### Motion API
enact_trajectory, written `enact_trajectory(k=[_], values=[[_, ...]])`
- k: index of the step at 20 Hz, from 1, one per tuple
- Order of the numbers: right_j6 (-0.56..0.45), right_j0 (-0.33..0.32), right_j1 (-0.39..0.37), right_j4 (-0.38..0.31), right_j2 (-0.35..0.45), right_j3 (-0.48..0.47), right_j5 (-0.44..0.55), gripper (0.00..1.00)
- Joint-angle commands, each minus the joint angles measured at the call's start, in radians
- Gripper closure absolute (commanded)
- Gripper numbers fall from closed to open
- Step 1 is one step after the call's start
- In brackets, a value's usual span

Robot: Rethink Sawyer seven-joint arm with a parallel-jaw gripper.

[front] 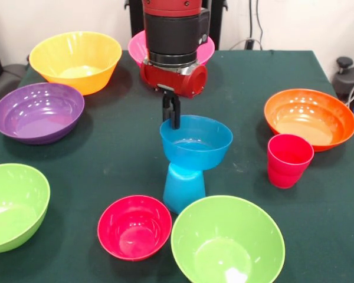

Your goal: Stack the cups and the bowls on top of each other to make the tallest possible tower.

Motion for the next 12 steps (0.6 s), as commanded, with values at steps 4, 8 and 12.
enact_trajectory(k=[4, 8, 12], values=[[0.086, 0.017, 0.086, 0.023, 0.024, -0.039, 0.019, 1.0], [0.07, -0.004, 0.09, 0.015, 0.033, -0.037, 0.016, 1.0], [0.038, -0.042, 0.089, 0.003, 0.049, -0.033, 0.027, 1.0]])
